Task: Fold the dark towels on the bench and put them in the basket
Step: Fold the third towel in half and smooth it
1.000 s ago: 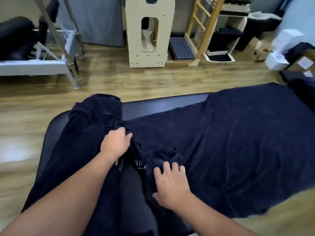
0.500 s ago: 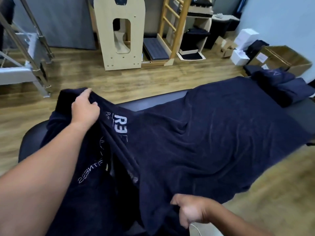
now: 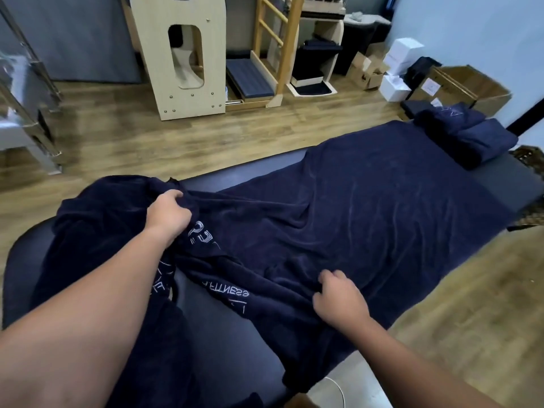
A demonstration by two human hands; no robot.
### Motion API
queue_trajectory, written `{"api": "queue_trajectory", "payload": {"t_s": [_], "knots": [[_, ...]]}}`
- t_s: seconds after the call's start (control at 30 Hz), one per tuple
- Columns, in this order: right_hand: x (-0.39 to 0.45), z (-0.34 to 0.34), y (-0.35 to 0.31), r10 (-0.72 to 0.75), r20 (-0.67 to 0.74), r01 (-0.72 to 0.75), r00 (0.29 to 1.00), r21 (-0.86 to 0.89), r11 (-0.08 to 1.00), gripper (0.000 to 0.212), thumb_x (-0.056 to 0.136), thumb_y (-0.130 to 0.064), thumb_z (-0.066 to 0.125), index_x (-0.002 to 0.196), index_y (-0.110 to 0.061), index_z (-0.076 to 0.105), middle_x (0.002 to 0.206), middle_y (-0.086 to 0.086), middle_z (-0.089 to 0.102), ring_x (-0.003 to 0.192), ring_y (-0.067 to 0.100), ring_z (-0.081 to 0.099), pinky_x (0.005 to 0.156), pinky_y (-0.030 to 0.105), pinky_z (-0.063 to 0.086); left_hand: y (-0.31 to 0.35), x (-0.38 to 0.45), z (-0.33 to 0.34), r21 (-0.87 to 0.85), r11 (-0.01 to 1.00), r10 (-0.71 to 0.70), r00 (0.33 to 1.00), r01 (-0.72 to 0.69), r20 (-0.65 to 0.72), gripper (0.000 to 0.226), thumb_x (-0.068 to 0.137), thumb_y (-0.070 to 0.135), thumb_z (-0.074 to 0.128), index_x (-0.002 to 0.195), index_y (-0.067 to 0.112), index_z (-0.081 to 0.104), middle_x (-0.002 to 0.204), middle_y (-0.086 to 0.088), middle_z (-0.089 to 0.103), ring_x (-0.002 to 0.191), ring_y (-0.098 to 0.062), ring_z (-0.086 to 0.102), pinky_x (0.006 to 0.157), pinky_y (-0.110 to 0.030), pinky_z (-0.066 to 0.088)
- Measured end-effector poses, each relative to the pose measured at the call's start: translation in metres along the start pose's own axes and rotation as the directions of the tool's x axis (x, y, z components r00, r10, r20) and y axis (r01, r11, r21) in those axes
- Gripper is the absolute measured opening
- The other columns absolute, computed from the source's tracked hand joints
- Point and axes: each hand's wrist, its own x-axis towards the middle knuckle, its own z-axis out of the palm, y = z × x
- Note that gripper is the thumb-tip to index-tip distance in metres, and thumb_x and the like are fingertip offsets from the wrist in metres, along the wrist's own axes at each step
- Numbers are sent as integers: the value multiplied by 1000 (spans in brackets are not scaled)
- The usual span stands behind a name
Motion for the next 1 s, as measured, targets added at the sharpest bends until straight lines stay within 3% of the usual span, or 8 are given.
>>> {"api": "queue_trajectory", "payload": {"t_s": [0.13, 0.27, 0.37, 0.47, 0.57, 0.67, 0.8, 1.0], "knots": [[21, 14, -35, -295, -5, 294, 955, -66, 954, 58, 92, -15, 54, 147, -21, 38, 157, 3, 27, 145, 27, 26, 107, 45, 42, -11, -1, 2, 87, 988, -140, 979, 128, 150, 96, 63, 42, 92, 142, 25, 39, 131, -9, 52, 108, -34, 60, 79, -39, 57], [38, 28, -51, -231, 212, 258, 950, -109, 960, 76, 94, -11, 59, 156, -23, 16, 158, -2, 30, 150, 26, 20, 118, 59, 22, -21, -14, 7, 475, 879, -76, 971, -41, 225, 47, 70, 51, 83, 90, 19, 56, 106, -7, 63, 96, -31, 62, 80, -36, 52], [36, 30, -51, -200, 153, 234, 968, -246, 941, 63, 94, -24, 63, 147, -25, 29, 133, 0, 52, 127, 30, 41, 107, 55, 32, -24, -16, 9, 553, 832, -43, 989, -42, 140, 18, 84, 31, 64, 88, 16, 54, 100, -9, 59, 91, -35, 59, 78, -38, 50], [30, 28, -41, -303, 104, 318, 947, -177, 932, 20, 94, -35, 63, 107, -24, 53, 102, -1, 61, 108, 27, 51, 89, 43, 42, -23, -3, 9, 184, 980, -93, 994, 82, 52, 19, 81, 28, 59, 83, 9, 61, 86, -13, 64, 80, -36, 63, 75, -40, 54], [17, 23, -18, -386, 195, 377, 902, 82, 923, 33, 86, -34, 66, 68, -16, 45, 77, -3, 52, 88, 21, 52, 75, 37, 50, -4, 10, 7, -307, 941, -142, 990, 142, 23, 7, 83, 17, 60, 86, 12, 60, 70, -15, 61, 51, -27, 59, 52, -36, 53], [4, 14, 10, -377, 175, 335, 909, 229, 914, 23, 74, -15, 60, 62, -14, 40, 75, -3, 53, 70, 11, 48, 61, 28, 44, 30, 13, 10, -456, 875, -116, 985, 162, 127, 18, 91, 6, 55, 104, 19, 57, 54, -6, 44, 41, -22, 49, 42, -25, 43], [3, -4, 58, -168, 44, 147, 985, 305, 941, 16, 65, -11, 50, 72, -18, 38, 61, -5, 45, 58, 11, 39, 52, 35, 30, 74, 7, 34, -497, 826, -159, 955, 267, 249, 19, 88, 5, 55, 74, 15, 47, 43, -1, 29, 32, -18, 36, 51, -25, 33], [22, -45, 139, 110, 67, -122, 992, 222, 967, 12, 77, -25, 66, 80, -21, 54, 79, -6, 63, 77, 14, 59, 64, 33, 47, 130, 0, 90, -544, 821, -130, 985, 173, 117, 17, 72, 27, 68, 66, 17, 56, 72, -4, 54, 66, -21, 46, 60, -34, 39]]}}
